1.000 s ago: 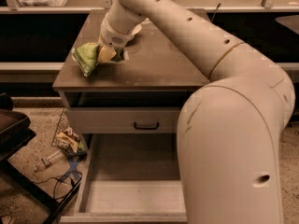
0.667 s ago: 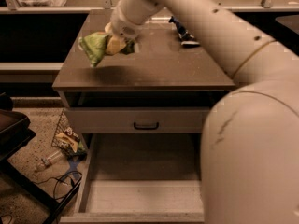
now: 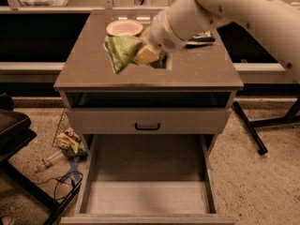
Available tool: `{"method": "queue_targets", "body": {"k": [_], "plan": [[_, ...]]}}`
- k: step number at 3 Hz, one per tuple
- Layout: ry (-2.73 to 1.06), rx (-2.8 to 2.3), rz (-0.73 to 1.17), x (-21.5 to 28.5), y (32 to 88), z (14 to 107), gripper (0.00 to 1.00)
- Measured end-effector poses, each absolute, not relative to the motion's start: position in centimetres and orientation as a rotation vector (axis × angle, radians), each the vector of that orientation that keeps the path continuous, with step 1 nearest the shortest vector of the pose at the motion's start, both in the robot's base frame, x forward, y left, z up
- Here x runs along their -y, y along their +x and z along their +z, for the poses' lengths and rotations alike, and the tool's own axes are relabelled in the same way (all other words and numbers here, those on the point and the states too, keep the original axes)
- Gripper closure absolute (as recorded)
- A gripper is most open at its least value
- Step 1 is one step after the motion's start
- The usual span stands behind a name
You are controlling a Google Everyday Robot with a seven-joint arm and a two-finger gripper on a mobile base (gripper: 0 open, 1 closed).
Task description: Place green jalapeno chip bag into middle drawer
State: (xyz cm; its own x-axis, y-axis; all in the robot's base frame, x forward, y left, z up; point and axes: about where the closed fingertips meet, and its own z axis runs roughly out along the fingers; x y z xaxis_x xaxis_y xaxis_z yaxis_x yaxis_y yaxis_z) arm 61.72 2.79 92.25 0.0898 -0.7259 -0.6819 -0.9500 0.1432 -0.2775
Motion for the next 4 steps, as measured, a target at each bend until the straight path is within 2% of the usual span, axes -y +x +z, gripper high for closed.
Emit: {"method": "queue_targets", "body": {"k": [1, 2, 3, 4], "plan": [[-1.556, -1.746, 0.419, 0.7, 55.3, 91.1, 1.0], [-1.594, -1.87, 0.489, 5.6, 46.6, 84.6, 1.0], [-1.652, -1.94, 0.528, 7.4, 42.7, 80.8, 1.0], [-1.652, -1.94, 0.528, 7.4, 42.7, 80.8, 1.0]]}}
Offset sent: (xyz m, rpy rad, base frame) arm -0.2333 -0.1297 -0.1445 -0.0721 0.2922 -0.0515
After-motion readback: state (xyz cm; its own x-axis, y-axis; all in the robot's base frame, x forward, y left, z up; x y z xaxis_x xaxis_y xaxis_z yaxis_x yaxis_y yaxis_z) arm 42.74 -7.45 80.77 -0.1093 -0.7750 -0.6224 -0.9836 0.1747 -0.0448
